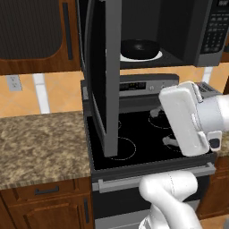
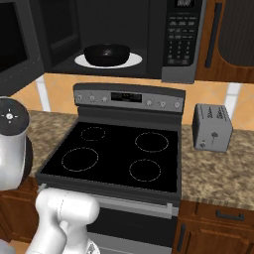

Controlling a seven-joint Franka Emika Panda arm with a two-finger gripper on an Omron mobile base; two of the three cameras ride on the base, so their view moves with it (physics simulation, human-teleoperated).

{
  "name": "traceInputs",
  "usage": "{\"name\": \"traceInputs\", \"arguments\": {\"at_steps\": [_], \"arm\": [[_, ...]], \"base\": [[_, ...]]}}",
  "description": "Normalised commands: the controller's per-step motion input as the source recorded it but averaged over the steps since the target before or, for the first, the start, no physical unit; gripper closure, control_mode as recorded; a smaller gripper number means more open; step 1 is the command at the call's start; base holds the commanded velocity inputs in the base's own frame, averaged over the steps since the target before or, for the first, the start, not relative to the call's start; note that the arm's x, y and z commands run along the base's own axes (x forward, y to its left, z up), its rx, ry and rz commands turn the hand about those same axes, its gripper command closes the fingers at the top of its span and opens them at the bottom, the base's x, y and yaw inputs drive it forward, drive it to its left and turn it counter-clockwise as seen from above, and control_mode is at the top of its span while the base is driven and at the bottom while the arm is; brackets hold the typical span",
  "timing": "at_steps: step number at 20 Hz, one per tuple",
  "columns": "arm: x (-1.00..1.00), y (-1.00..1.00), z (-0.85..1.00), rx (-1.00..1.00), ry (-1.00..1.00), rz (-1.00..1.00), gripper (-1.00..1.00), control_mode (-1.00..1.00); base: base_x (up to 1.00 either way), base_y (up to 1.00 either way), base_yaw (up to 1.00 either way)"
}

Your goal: Open the microwave, place the bowl with waffle inside the microwave, then close the microwave door and turn it on.

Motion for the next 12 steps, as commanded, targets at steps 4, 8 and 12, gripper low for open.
{"name": "traceInputs", "arguments": {"at_steps": [4,8,12], "arm": [[-1.00,0.58,0.08,0.00,0.00,0.05,-1.00,-1.00],[-1.00,0.58,-0.03,-0.01,0.00,0.02,-1.00,-1.00],[-0.97,0.61,-0.26,-0.05,0.00,0.00,-1.00,-1.00]], "base": [[0.00,0.00,0.00],[0.00,0.00,0.00],[0.00,0.00,0.00]]}}
